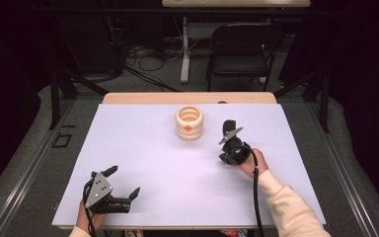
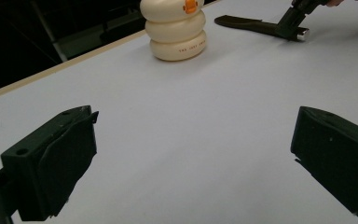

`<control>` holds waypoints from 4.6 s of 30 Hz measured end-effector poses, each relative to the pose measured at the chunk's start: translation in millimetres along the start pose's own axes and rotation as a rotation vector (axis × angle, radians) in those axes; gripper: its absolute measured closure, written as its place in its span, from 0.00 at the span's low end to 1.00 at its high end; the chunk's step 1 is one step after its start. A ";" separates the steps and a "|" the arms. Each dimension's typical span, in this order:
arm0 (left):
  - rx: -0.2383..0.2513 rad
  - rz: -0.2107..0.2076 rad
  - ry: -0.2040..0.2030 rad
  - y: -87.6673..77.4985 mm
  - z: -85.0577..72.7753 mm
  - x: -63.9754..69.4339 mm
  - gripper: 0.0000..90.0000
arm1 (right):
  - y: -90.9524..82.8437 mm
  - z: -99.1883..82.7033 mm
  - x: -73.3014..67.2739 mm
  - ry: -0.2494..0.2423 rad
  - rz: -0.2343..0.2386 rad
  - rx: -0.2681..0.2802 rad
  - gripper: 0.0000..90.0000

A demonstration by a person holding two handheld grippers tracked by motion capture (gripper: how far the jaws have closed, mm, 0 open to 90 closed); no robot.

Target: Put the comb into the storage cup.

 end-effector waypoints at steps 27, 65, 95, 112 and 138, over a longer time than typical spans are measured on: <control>-0.001 -0.005 0.002 0.2 0.1 0.1 0.00 | -17.6 -23.3 26.6 0.076 -0.062 -0.016 1.00; -0.006 -0.009 0.007 1.8 -0.2 1.0 0.00 | -17.8 16.4 43.0 0.097 -0.116 -0.112 0.42; -0.006 -0.018 0.000 3.1 -0.3 1.9 0.00 | 12.0 27.8 58.4 0.173 -0.078 -0.187 0.80; -0.002 -0.014 0.004 1.6 0.0 1.0 0.00 | -8.5 24.0 59.7 0.200 -0.060 -0.091 0.80; -0.004 -0.012 0.003 1.4 0.0 0.9 0.00 | -25.3 14.7 57.9 0.208 -0.039 0.018 0.80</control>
Point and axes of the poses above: each handheld gripper's, and its own axes: y roughly forward along the jaws, z roughly out of its top, x roughly to its right, the point moved 2 cm from there along y, roughly forward along the jaws, and after that the axes turned 9 degrees about z, right-handed, at the moved point
